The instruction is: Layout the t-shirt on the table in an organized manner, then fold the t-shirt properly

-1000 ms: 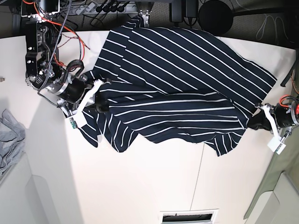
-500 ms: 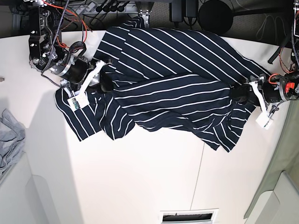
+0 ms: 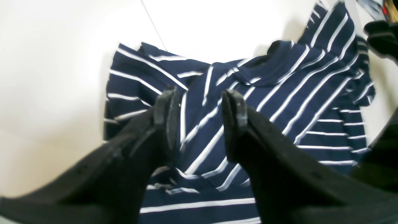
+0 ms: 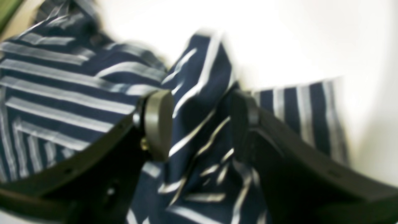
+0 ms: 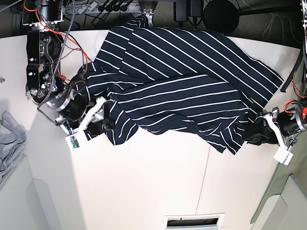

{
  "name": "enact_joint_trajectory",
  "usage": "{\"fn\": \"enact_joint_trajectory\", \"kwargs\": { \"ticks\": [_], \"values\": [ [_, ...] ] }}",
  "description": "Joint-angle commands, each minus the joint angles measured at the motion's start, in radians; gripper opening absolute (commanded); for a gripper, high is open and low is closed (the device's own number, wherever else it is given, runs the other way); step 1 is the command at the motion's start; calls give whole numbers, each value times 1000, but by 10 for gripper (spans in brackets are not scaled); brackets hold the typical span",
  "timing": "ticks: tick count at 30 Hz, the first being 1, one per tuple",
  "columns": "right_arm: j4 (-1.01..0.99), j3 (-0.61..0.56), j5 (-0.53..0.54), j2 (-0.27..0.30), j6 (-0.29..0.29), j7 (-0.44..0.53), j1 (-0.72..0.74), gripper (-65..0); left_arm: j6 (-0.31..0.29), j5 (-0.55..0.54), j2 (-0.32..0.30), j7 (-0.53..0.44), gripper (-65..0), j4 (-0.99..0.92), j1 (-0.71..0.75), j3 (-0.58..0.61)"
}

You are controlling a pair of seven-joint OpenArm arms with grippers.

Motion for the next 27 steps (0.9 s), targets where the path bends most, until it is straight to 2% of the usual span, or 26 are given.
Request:
{"fn": "enact_joint_trajectory", "kwargs": {
  "ticks": [1,5,9,11,13,16,18,22,23,26,27],
  "values": [
    [11,3,-12,-5,-6,25,32,-351,-9,20,-4,-39,-391,13,-16,-8],
    [-54,3,-76,-21,-47,32,86,-349,-9,130,50,-83,-292,13,-16,19],
    [-159,2,-88,-23,-43,82,106,-251,-9,273,84,-152,-288,11,-16,100],
    [-214,2,-89,-23,-37,104,106,-243,-9,349,97,-206,-288,2,-16,140],
    [-265,2,-79,-23,-11,105,106,-243,6,413,99,-276,-288,-15,-16,173],
    [-309,2,-49,-23,56,104,103,-254,49,519,99,-375,-288,-63,-19,204],
    [-322,2,-16,-23,97,103,102,-344,50,566,99,-412,-288,-106,-27,219],
    [-324,2,69,-26,98,103,100,-636,51,590,99,-423,-299,-195,-50,244],
    [-324,2,86,-26,98,103,100,-650,51,590,99,-423,-339,-213,-55,244],
    [-323,2,130,-38,97,65,100,-650,58,592,97,-423,-589,-239,-58,243],
    [-323,2,140,-44,98,44,100,-650,57,594,94,-422,-650,-238,-58,243]
  ]
}}
